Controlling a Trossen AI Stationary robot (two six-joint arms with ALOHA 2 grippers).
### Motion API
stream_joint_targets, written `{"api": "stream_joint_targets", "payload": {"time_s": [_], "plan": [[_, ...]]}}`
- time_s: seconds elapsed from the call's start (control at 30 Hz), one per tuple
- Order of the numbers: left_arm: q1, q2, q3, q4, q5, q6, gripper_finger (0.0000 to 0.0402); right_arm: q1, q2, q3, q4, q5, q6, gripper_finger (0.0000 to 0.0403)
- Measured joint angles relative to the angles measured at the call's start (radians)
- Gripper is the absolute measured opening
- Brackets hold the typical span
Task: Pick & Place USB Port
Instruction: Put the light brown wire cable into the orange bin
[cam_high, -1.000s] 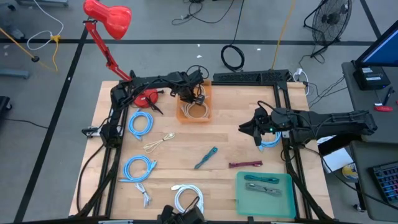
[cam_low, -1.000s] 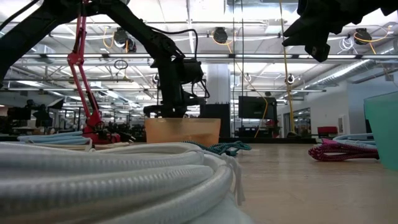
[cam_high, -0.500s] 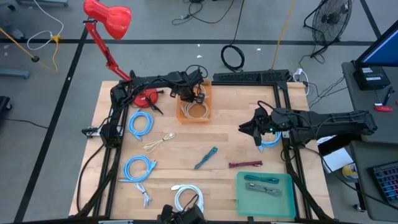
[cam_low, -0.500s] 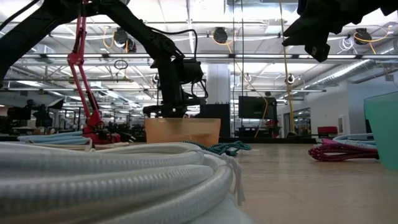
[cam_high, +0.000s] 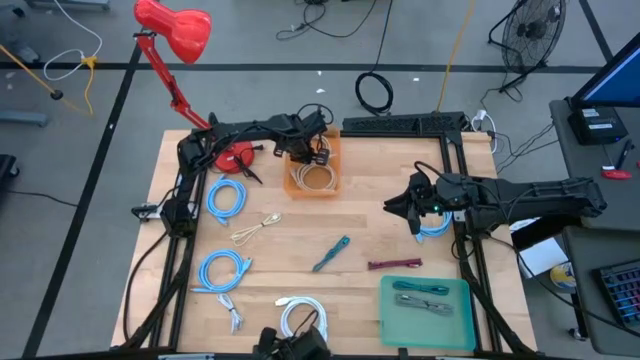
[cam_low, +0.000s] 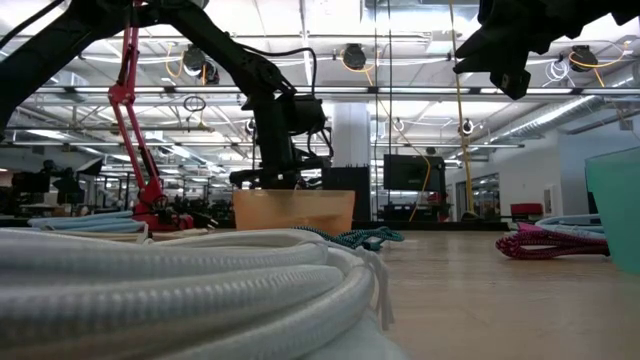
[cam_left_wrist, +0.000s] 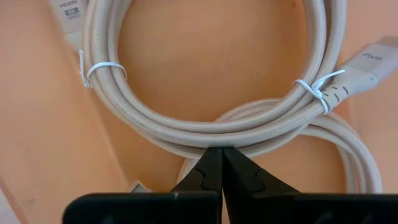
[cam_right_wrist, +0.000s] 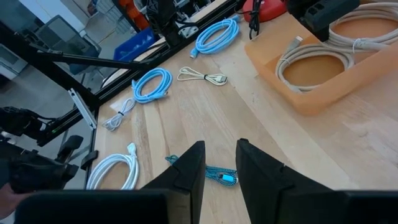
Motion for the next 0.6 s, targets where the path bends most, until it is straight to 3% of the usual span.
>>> {"api": "stream_joint_targets", "payload": {"time_s": [0.6], "plan": [[0.037, 0.001, 0.0, 0.031, 0.027, -0.019, 0.0, 0.0, 0.0, 0.0, -0.001, 0.002, 0.0, 0.0084]]}}
